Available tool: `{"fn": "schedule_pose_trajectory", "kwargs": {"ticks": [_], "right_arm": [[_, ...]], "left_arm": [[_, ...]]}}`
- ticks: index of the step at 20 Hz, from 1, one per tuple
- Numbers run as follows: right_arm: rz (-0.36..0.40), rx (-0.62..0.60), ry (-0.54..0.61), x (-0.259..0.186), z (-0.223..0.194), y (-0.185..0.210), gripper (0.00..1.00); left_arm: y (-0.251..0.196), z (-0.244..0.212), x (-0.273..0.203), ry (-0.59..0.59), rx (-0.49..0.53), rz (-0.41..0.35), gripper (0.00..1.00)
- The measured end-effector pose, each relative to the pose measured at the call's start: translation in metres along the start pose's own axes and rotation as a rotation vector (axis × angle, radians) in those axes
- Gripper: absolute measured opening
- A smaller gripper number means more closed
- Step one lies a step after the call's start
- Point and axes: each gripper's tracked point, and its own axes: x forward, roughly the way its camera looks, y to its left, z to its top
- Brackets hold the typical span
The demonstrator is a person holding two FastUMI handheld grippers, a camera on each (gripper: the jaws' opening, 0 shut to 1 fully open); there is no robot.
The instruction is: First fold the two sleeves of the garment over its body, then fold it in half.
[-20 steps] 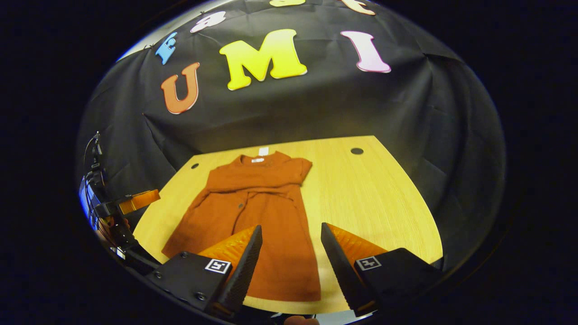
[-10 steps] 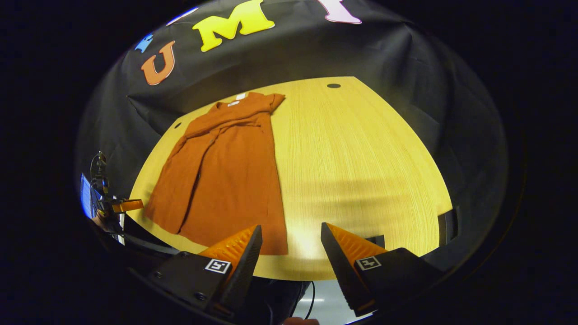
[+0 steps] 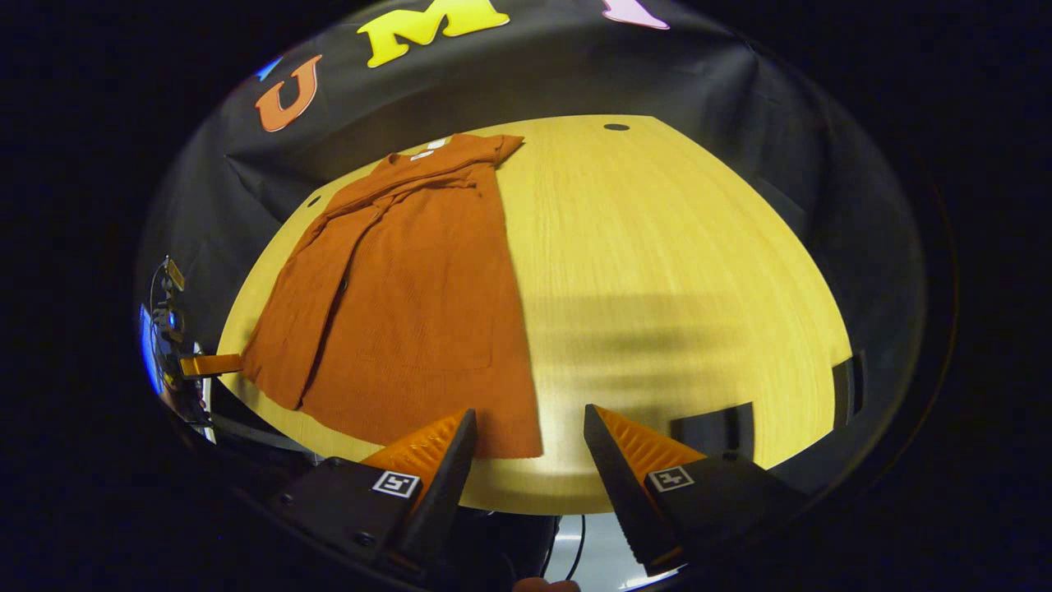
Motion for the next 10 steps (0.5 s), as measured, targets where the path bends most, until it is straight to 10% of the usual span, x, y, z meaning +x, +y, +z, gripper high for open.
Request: {"fn": "schedule_pose_trajectory", "kwargs": {"ticks": [6, 8, 10], "right_arm": [[-0.065, -0.183, 0.014, 0.008, 0.001, 0.021, 0.80], [-0.045, -0.171, 0.016, 0.010, -0.001, 0.032, 0.57], [-0.032, -0.139, 0.024, 0.011, 0.002, 0.038, 0.28]], "left_arm": [[-0.017, -0.002, 0.022, 0.039, 0.013, 0.016, 0.84], [-0.017, 0.000, 0.026, 0.053, 0.007, 0.035, 0.70], [-0.016, -0.001, 0.028, 0.071, -0.002, 0.046, 0.30]]}}
